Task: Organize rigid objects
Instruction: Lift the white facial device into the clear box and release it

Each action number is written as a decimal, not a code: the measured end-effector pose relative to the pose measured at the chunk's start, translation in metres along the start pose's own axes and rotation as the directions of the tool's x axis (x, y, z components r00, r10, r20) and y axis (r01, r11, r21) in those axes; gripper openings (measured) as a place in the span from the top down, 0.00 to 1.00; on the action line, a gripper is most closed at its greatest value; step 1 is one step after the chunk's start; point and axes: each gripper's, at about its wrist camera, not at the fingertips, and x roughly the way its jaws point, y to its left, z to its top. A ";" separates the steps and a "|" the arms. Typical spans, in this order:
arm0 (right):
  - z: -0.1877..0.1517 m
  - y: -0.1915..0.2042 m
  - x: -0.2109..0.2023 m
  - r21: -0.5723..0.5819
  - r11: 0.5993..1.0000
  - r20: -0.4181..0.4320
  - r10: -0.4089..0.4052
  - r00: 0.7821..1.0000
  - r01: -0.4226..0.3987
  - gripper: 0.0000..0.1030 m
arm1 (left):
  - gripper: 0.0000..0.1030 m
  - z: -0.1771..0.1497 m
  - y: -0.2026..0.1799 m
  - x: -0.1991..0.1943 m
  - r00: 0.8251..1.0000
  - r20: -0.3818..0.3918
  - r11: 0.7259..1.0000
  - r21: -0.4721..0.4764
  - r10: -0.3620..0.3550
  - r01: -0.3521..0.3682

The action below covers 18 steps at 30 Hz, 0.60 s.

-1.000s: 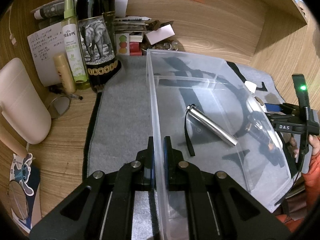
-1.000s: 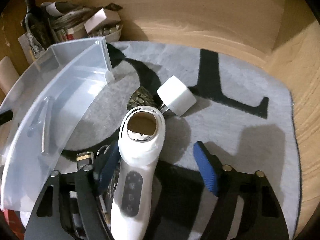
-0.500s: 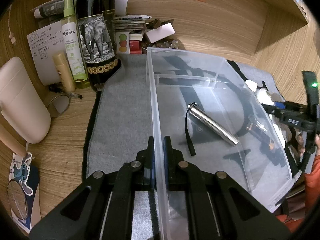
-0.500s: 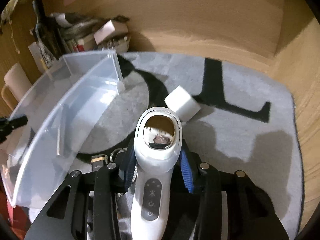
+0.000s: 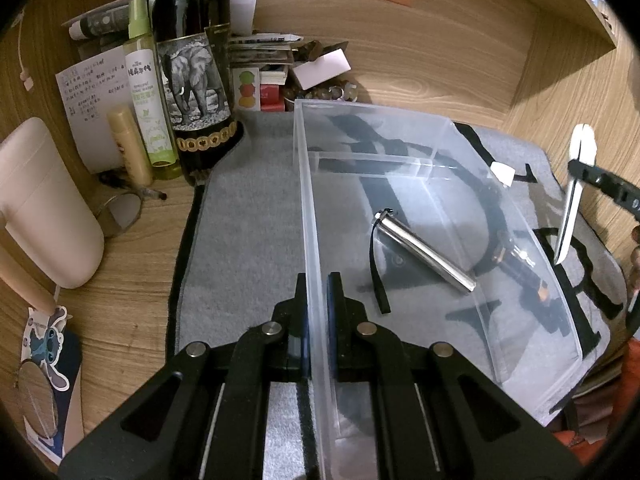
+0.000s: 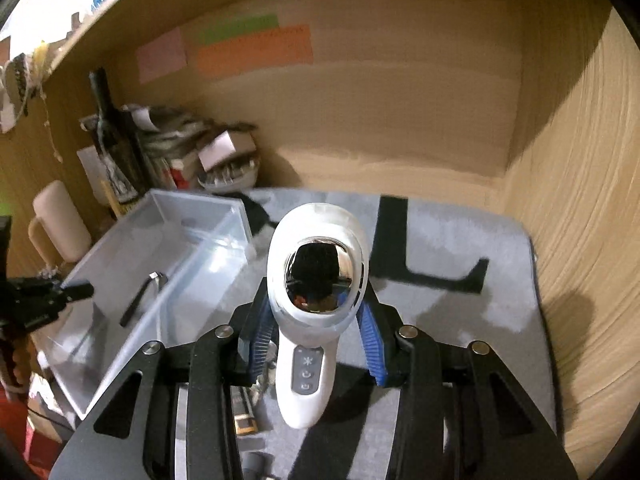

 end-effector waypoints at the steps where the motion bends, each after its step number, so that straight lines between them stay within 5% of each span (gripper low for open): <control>1: 0.004 0.003 -0.004 -0.008 1.000 0.015 0.008 1.000 -0.008 0.65 | 0.94 0.000 0.000 0.000 1.000 0.001 1.000 -0.002 0.000 0.000; 9: 0.032 0.035 -0.020 -0.071 0.996 0.103 0.056 0.993 -0.049 0.65 | 0.94 0.001 -0.002 -0.001 1.000 0.001 1.000 -0.004 0.002 -0.002; 18: 0.051 0.092 -0.024 -0.191 0.966 0.143 0.202 0.969 -0.173 0.65 | 0.94 0.003 -0.001 -0.004 1.000 0.004 1.000 -0.004 0.004 -0.004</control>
